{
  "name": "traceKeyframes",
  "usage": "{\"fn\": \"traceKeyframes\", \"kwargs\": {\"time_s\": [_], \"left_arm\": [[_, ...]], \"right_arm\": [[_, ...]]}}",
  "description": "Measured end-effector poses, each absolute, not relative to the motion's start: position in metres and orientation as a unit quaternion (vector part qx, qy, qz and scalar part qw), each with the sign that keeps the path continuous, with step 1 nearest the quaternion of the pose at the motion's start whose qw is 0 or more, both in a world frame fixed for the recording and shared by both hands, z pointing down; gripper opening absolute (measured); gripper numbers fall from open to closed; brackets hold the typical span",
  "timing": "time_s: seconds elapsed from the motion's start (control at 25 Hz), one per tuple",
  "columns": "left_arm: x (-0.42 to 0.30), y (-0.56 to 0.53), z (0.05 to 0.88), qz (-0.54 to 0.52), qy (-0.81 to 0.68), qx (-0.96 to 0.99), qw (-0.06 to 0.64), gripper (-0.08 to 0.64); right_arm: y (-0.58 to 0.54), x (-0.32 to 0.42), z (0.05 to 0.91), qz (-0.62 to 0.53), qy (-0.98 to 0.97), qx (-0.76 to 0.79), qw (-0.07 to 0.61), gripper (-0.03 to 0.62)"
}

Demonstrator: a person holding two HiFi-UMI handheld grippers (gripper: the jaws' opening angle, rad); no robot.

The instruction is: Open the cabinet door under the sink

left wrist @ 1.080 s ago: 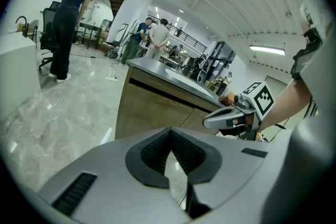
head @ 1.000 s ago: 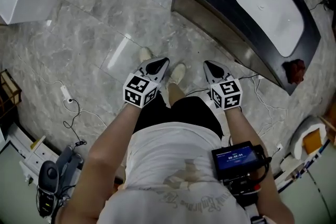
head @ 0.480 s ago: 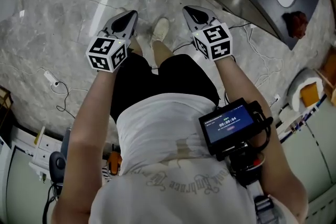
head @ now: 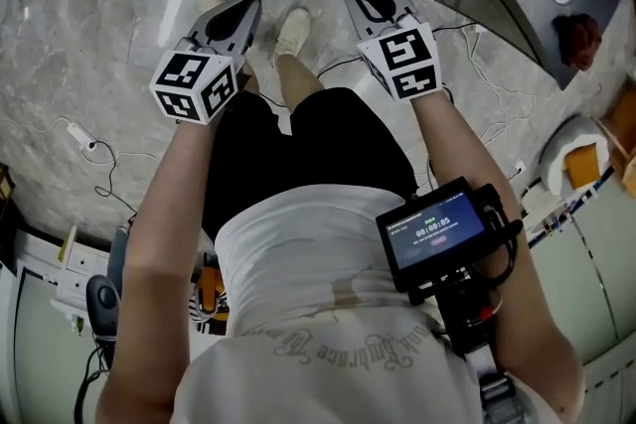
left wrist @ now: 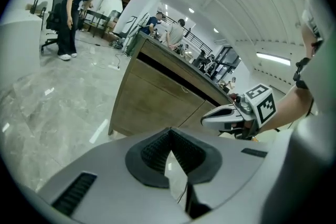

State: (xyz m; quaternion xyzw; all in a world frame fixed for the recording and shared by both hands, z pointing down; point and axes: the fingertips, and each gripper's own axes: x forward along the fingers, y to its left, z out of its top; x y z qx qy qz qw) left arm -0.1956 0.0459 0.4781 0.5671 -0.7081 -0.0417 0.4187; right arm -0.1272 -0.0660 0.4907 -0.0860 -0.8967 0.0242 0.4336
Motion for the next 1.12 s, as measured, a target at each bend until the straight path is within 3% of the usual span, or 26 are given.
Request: {"fn": "traceKeyframes", "kwargs": {"time_s": [0.44, 0.68, 0.84, 1.12], "left_arm": [[-0.195, 0.022, 0.507, -0.059, -0.715, 0.563, 0.41, 0.009], [-0.2, 0.024, 0.512, -0.057, -0.721, 0.561, 0.403, 0.009], [-0.195, 0.033, 0.519, -0.066, -0.726, 0.549, 0.408, 0.009], [-0.178, 0.042, 0.525, -0.074, -0.724, 0.544, 0.416, 0.009]], "right_arm": [[-0.128, -0.124, 0.529, -0.004, -0.897, -0.014, 0.443, 0.015], [-0.191, -0.126, 0.512, -0.256, -0.851, 0.051, 0.455, 0.015], [-0.211, -0.134, 0.496, -0.335, -0.829, 0.093, 0.439, 0.019], [-0.23, -0.133, 0.489, -0.432, -0.771, 0.138, 0.446, 0.156]]}}
